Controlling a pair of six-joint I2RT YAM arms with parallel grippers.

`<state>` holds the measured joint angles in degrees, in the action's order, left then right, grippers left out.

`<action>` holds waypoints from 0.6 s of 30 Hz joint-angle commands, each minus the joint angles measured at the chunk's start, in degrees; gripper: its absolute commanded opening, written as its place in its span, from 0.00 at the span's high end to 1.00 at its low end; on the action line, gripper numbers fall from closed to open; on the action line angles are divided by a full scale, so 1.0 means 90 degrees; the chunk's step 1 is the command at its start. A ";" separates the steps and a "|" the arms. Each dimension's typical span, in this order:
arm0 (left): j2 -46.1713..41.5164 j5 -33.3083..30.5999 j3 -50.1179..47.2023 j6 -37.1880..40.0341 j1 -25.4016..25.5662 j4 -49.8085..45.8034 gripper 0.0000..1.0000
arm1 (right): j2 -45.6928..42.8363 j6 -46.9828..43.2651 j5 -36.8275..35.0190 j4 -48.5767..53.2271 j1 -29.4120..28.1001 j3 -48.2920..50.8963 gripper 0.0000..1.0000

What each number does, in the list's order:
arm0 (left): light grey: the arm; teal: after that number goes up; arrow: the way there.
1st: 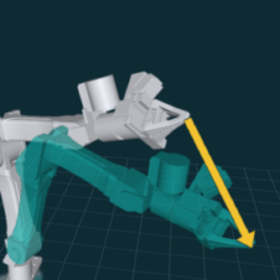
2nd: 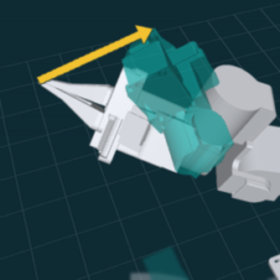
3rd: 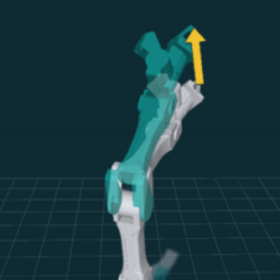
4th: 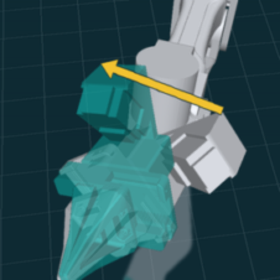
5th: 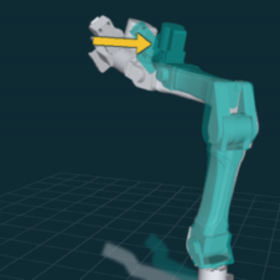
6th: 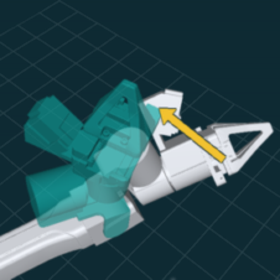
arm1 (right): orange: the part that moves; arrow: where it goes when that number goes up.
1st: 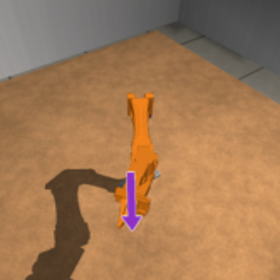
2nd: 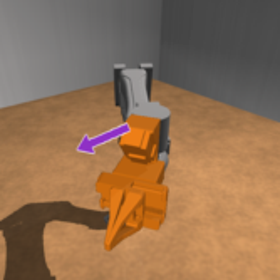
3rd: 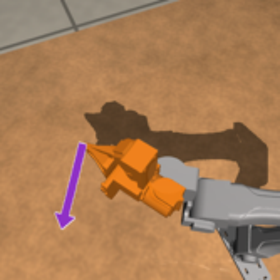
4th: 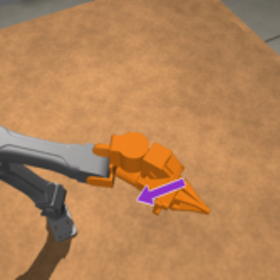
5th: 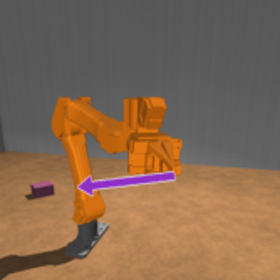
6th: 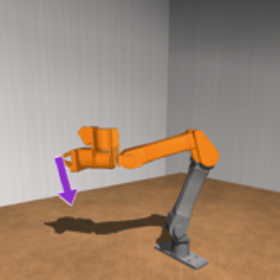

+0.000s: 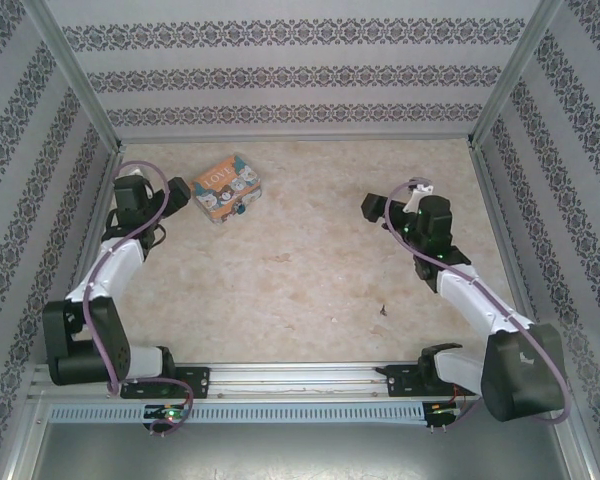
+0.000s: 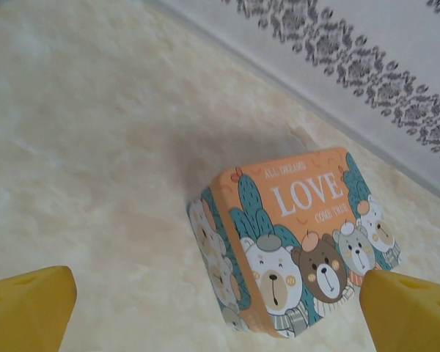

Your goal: Unlock a padlock with a key

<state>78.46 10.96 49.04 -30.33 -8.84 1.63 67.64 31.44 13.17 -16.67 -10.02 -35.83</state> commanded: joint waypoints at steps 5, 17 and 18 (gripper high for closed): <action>0.1340 0.1685 0.0525 -0.1293 -0.0219 0.0436 0.01 | 0.0410 0.0706 0.0408 0.0038 -0.0576 -0.0454 0.02; 0.2948 0.2599 0.1446 -0.1575 -0.0219 0.0655 0.09 | 0.0630 0.0784 0.0364 0.0034 -0.0849 -0.0482 0.02; 0.3060 0.2678 0.1522 -0.1615 -0.0219 0.0703 0.11 | 0.0620 0.0784 0.0358 0.0045 -0.0849 -0.0463 0.02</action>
<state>103.96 31.66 60.49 -43.09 -10.22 5.54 73.23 37.65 16.12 -16.01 -17.06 -38.92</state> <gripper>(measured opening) 0.901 0.985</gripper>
